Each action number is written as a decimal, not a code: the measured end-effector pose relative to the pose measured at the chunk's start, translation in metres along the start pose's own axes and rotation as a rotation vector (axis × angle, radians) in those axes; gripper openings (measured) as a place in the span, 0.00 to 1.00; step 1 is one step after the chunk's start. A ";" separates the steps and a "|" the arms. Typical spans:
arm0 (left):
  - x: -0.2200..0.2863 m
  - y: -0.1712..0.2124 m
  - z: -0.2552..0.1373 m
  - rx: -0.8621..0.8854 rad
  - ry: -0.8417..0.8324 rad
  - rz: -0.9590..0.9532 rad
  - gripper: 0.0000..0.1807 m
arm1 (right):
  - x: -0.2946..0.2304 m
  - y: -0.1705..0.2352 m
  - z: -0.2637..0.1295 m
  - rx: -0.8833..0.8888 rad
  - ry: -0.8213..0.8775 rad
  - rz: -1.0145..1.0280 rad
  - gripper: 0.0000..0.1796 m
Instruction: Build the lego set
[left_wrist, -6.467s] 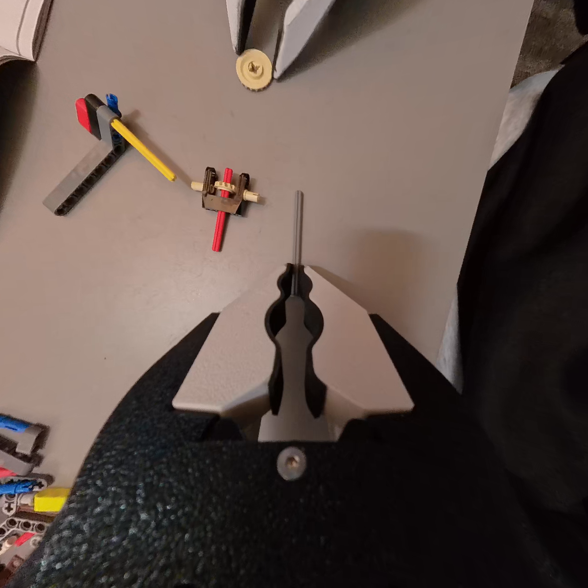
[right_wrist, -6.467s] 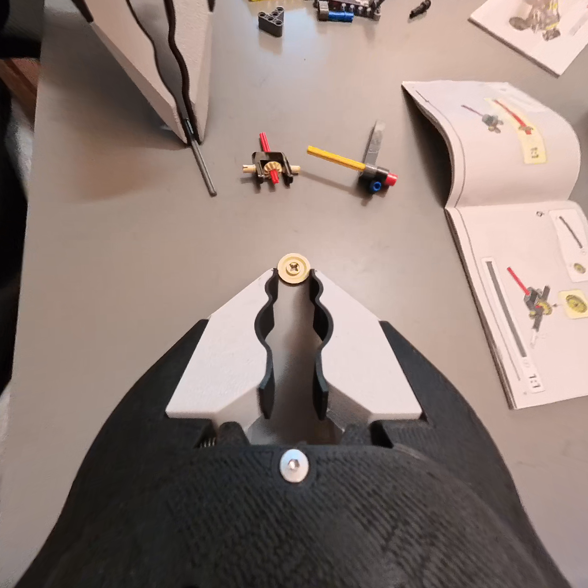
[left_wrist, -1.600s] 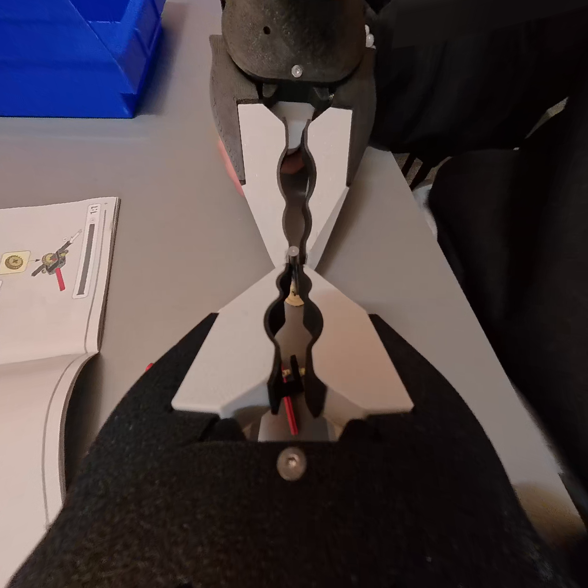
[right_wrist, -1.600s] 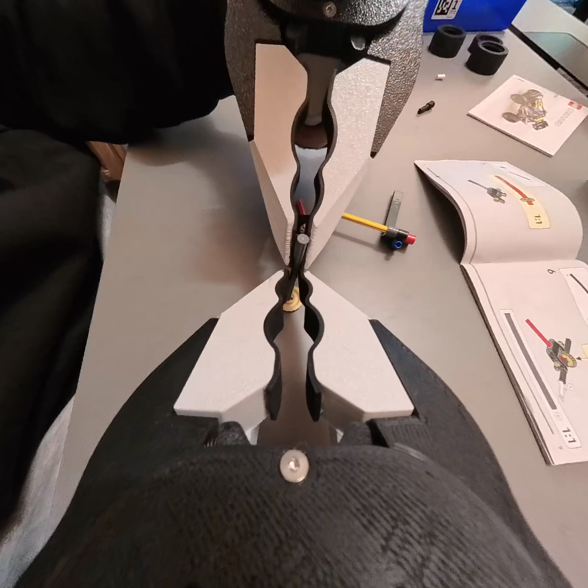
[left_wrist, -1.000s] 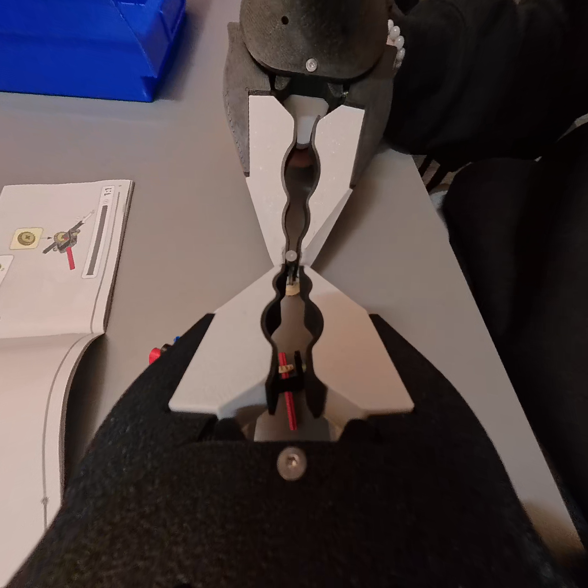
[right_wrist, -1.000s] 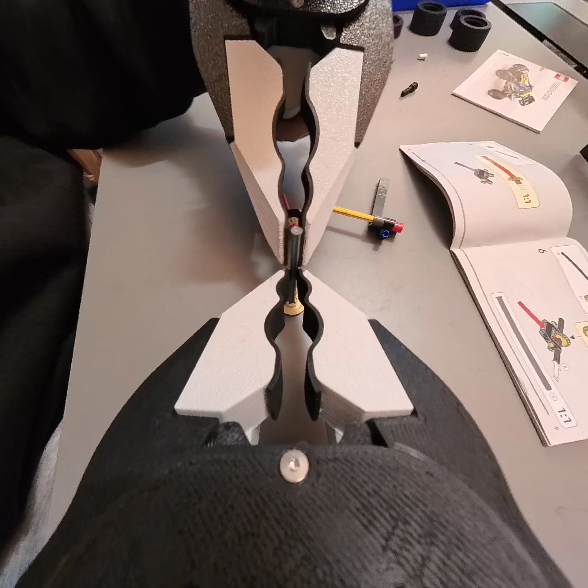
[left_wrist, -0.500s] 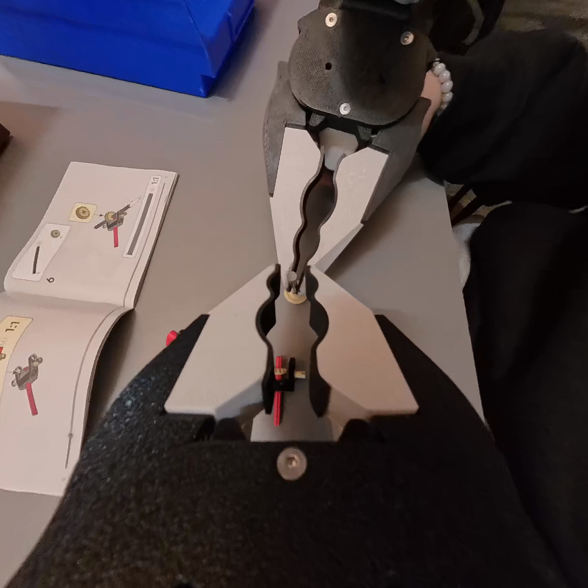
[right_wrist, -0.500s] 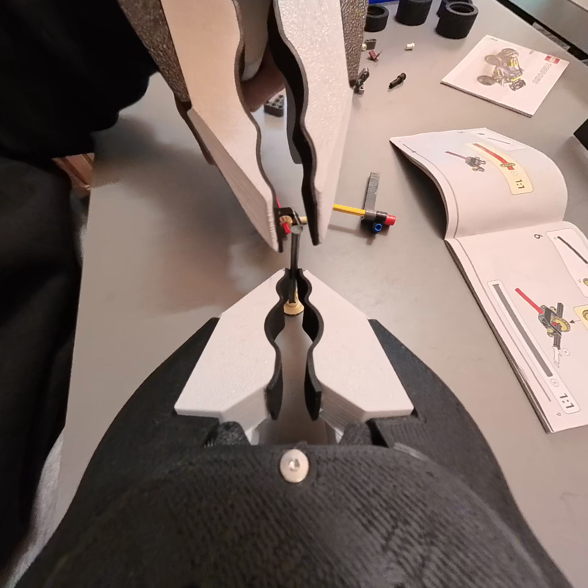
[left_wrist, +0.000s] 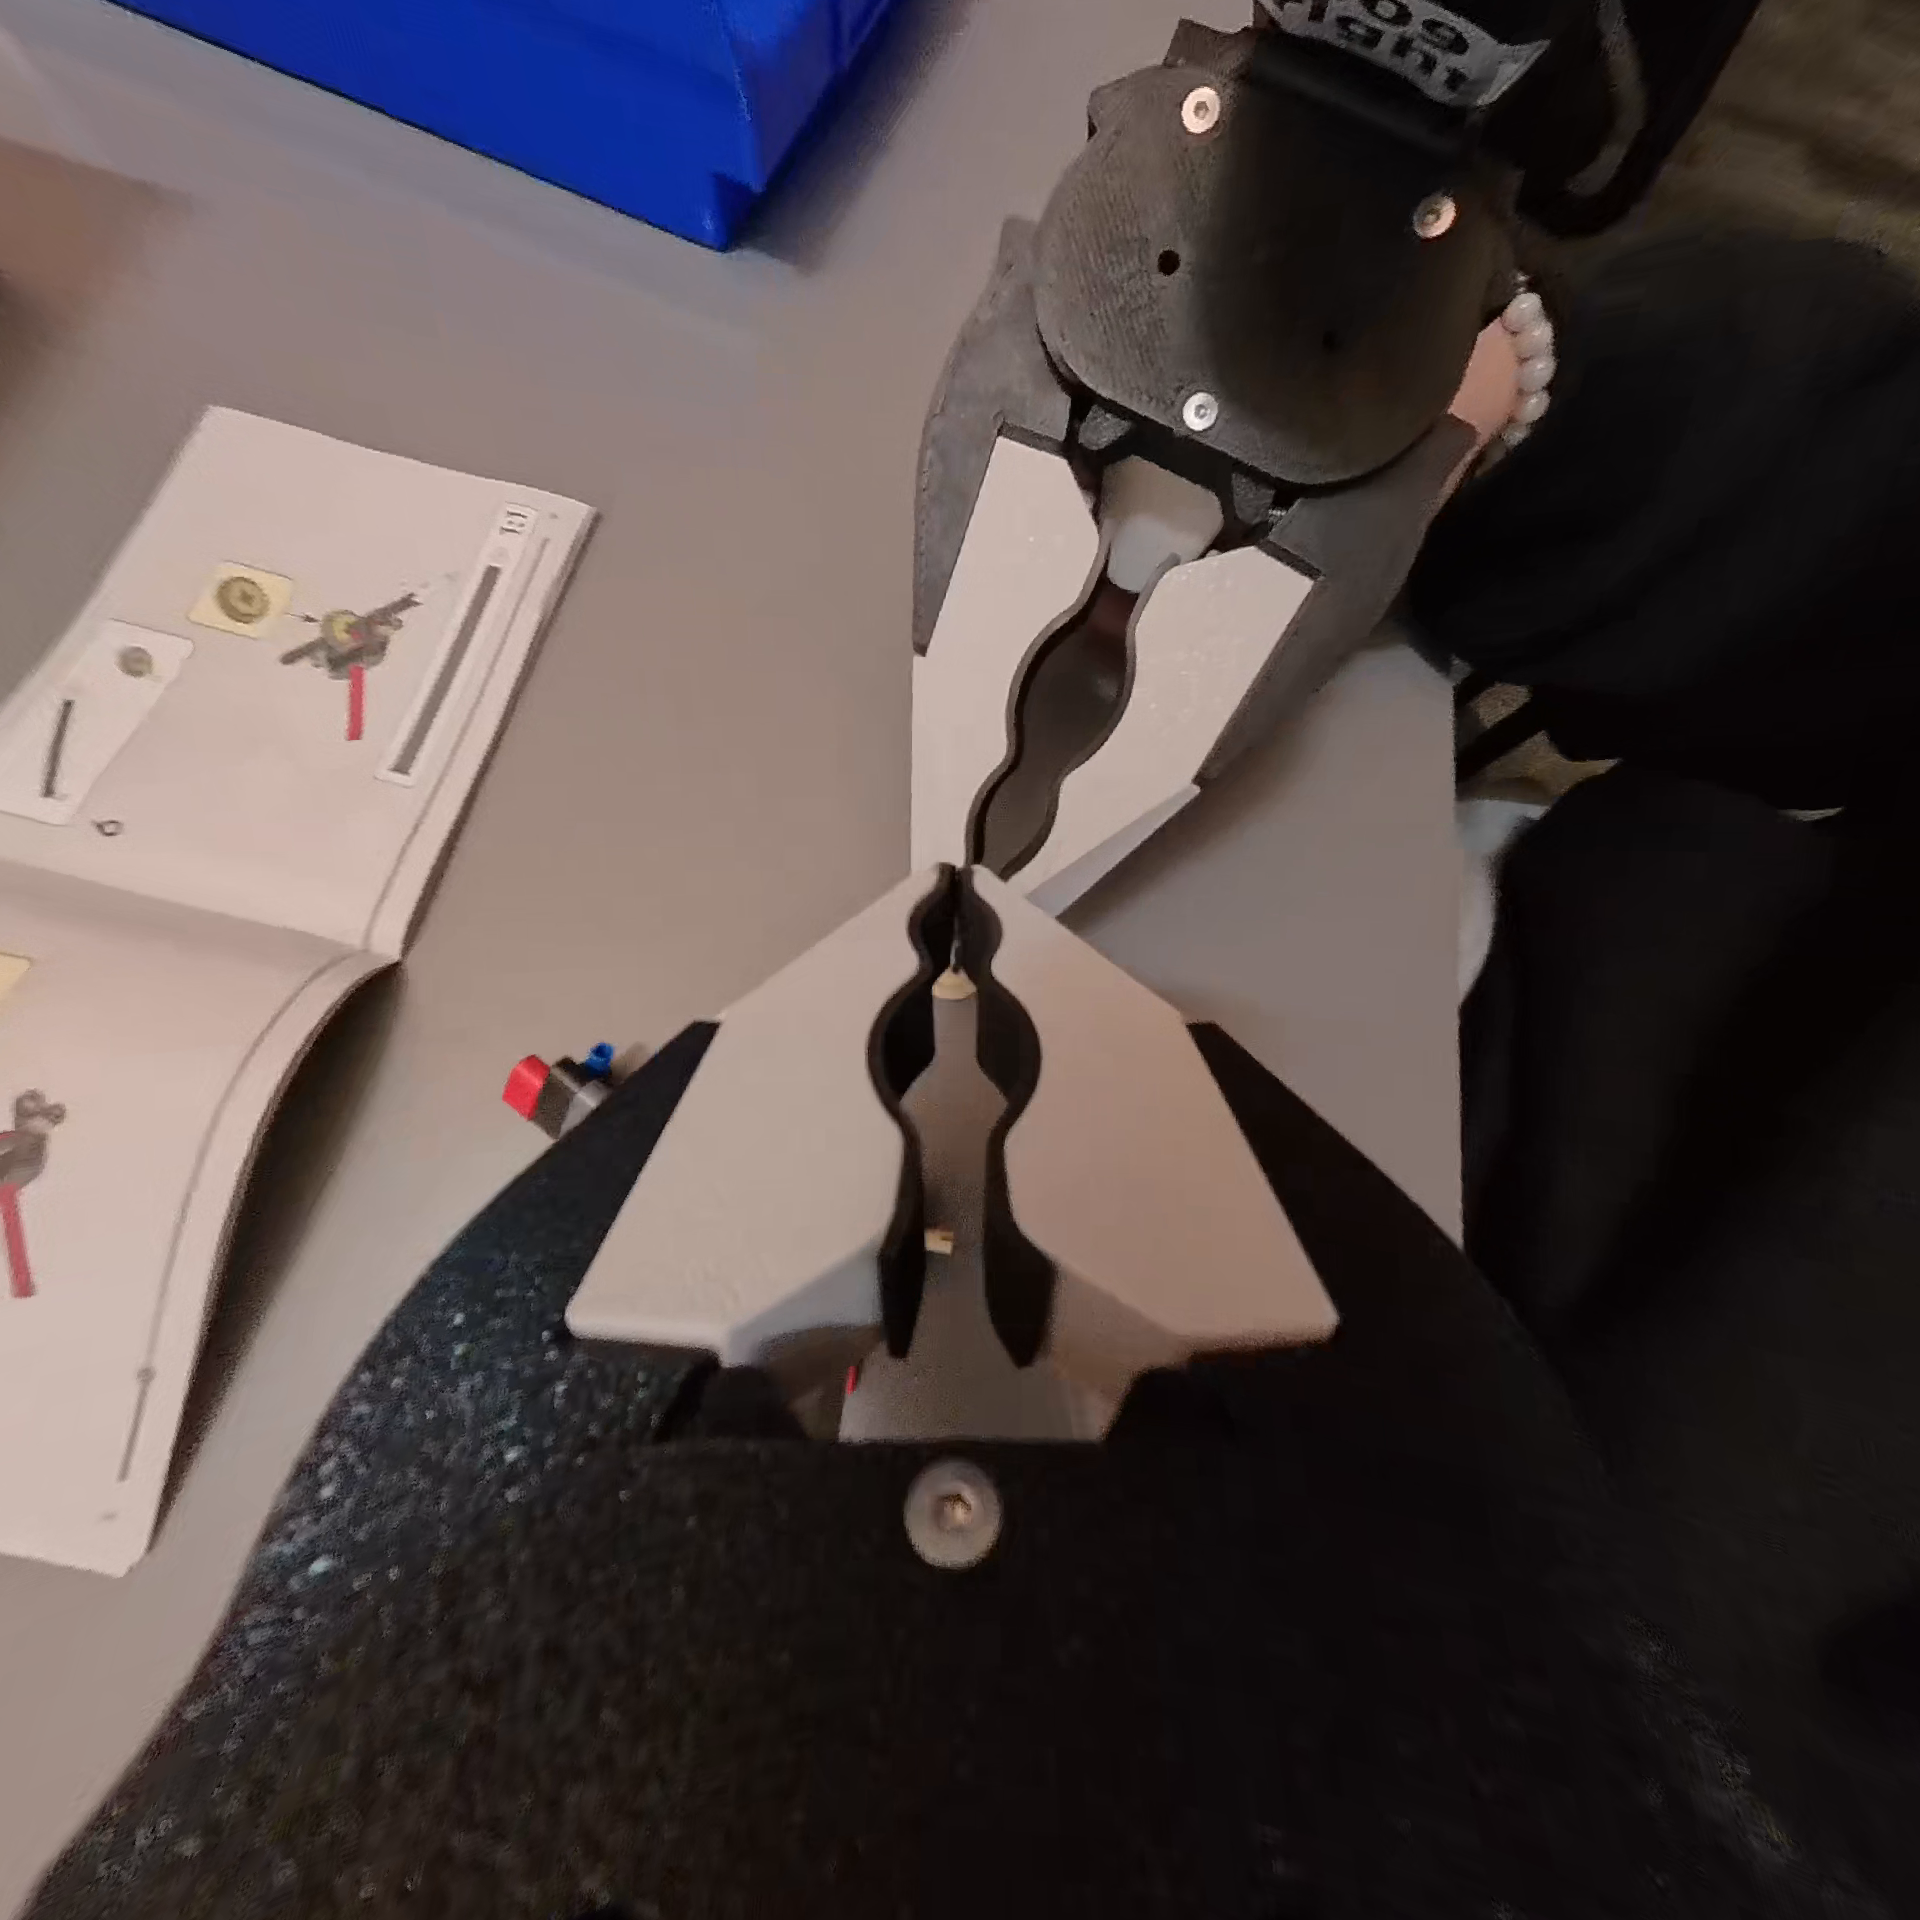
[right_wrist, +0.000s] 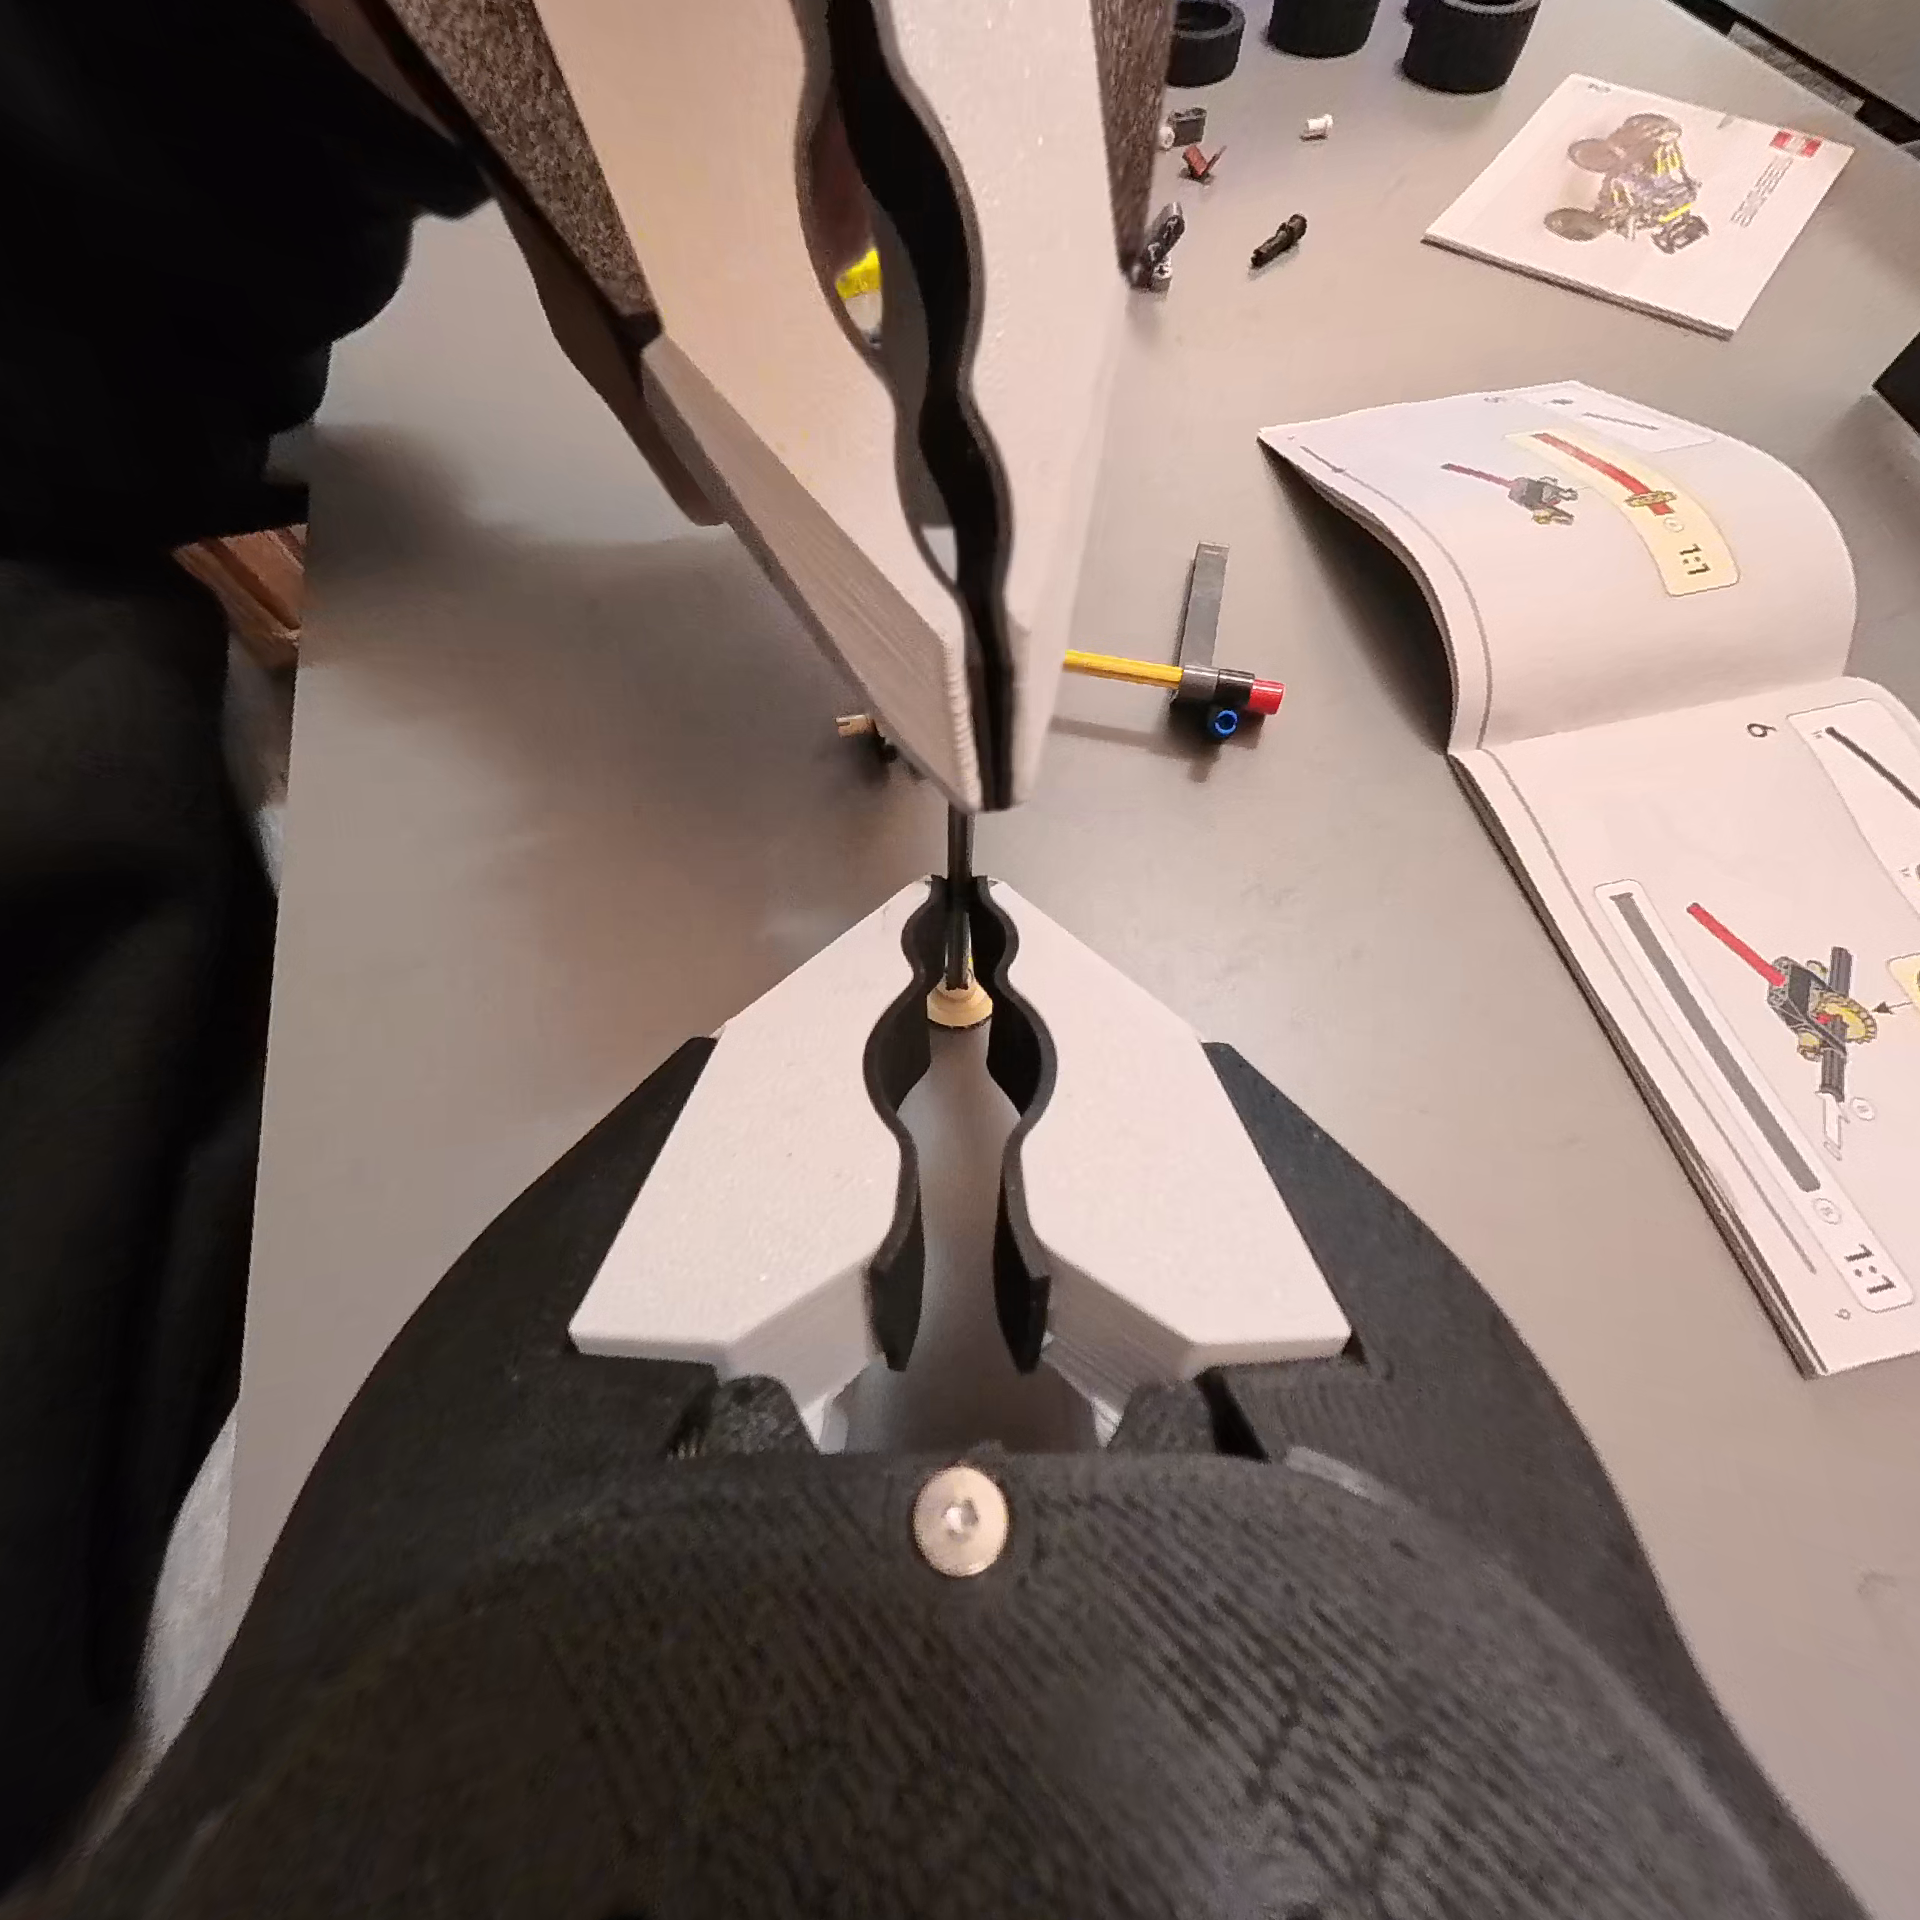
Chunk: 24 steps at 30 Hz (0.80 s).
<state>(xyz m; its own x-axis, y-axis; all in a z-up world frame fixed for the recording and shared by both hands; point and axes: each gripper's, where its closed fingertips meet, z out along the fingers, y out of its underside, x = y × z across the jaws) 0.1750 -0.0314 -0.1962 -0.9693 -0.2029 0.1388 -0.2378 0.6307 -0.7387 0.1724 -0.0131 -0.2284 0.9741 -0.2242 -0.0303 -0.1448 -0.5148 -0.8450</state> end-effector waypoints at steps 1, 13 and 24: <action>0.001 0.000 0.001 -0.001 0.013 -0.012 0.00 | 0.000 0.000 0.000 0.000 0.000 0.001 0.01; 0.007 0.004 0.008 -0.091 -0.015 0.028 0.00 | -0.001 0.001 -0.001 -0.001 0.001 0.014 0.01; 0.003 0.006 0.004 -0.118 -0.097 0.007 0.03 | -0.001 0.001 -0.002 0.000 0.002 0.024 0.01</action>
<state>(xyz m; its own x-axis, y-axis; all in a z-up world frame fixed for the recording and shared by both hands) 0.1711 -0.0305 -0.2029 -0.9618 -0.2657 0.0656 -0.2423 0.7151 -0.6557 0.1710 -0.0156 -0.2283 0.9698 -0.2388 -0.0497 -0.1686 -0.5091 -0.8440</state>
